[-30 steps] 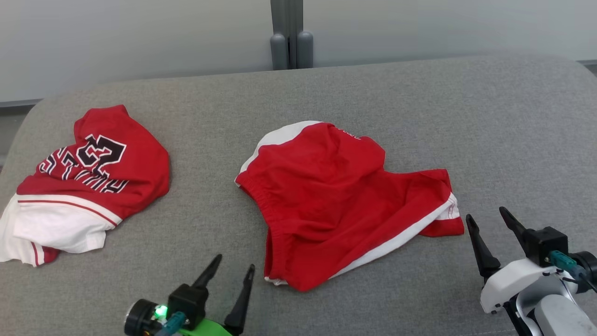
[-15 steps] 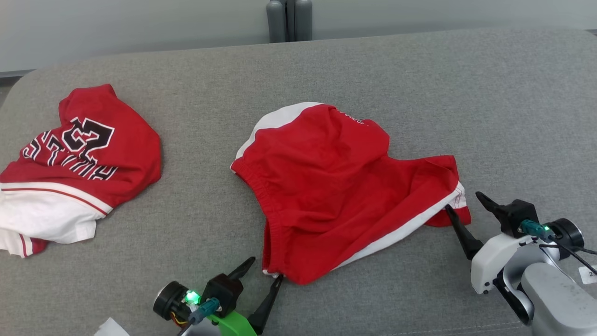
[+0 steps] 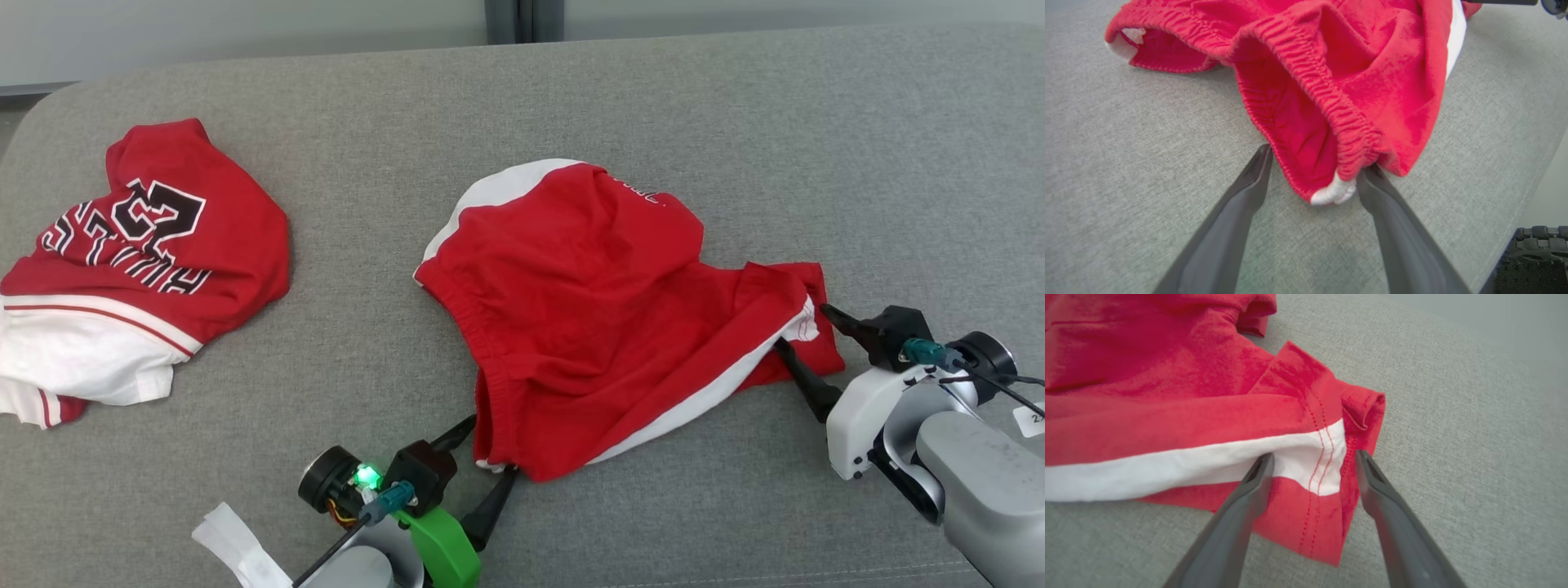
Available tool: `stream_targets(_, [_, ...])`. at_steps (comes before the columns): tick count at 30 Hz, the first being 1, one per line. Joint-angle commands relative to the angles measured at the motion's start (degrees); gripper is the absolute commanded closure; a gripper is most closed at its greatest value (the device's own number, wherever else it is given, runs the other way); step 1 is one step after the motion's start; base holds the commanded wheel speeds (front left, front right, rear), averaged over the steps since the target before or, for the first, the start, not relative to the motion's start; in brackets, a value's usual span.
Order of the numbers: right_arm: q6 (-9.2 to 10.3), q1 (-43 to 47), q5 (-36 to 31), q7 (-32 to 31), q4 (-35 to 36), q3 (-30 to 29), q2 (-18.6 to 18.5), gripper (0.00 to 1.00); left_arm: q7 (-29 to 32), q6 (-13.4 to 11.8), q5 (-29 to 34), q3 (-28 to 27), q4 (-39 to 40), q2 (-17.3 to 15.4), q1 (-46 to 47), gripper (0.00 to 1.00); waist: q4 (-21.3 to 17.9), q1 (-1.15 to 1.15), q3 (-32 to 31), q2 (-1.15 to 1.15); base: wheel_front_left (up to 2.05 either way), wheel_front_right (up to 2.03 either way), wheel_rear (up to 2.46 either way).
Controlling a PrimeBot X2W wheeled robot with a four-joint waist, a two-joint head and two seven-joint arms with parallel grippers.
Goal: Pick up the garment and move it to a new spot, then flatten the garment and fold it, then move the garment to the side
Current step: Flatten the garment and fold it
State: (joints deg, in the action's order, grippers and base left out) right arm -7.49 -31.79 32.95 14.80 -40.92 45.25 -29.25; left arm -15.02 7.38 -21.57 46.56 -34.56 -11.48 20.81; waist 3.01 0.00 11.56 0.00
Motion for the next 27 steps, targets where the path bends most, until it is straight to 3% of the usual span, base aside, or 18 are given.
stream_targets(1, [0.0, -1.3, 1.3, 0.3, -0.2, 1.1, -0.5, 0.0, -0.2, 0.1, -0.8, 0.3, 0.2, 0.1, 1.2, 0.01, 0.5, 0.0, 0.6, 0.0, 0.0, 0.0, 0.0])
stream_targets(2, [0.0, -1.5, 3.4, 0.4, -0.3, 1.6, -0.5, 0.16, -0.2, 0.1, -1.5, 0.7, 0.1, 0.2, 1.5, 0.51, 0.5, 0.0, 0.7, 0.0, 0.0, 0.0, 0.0])
stream_targets(3, [0.0, -1.8, 5.2, 0.3, -0.3, 2.3, -0.6, 0.8, -0.2, 0.1, -2.2, 0.8, 0.1, 0.5, 1.8, 0.73, 0.6, 0.0, 0.9, 0.0, 0.0, 0.0, 0.0])
stream_targets(4, [0.0, -2.3, 6.0, 0.3, -0.2, 3.1, -0.9, 1.0, -0.2, 0.1, -2.4, 0.9, 0.1, 0.6, 1.9, 1.0, 0.6, 0.0, 1.0, 0.0, 0.0, 0.0, 0.0])
stream_targets(10, [0.0, -4.2, 10.4, 0.4, 1.1, 5.6, -1.6, 1.0, -0.2, 0.1, -5.5, -0.4, 1.4, 0.8, 2.0, 1.0, 0.5, 0.0, 1.4, 0.0, 0.0, 0.0, 0.0])
stream_targets(21, [0.0, 6.5, 3.4, 0.4, 14.7, -9.2, -0.2, 1.0, -0.2, 0.1, -6.4, -11.6, 11.7, 0.0, -4.1, 1.0, -1.3, 0.0, -1.6, 0.0, 0.0, 0.0, 0.0])
stream_targets(27, [0.0, 4.7, 2.9, 0.4, 17.9, -14.8, 2.4, 1.0, -0.2, 0.1, -8.2, -14.5, 14.9, -2.4, 1.6, 1.0, -2.3, 0.0, -1.5, 0.0, 0.0, 0.0, 0.0])
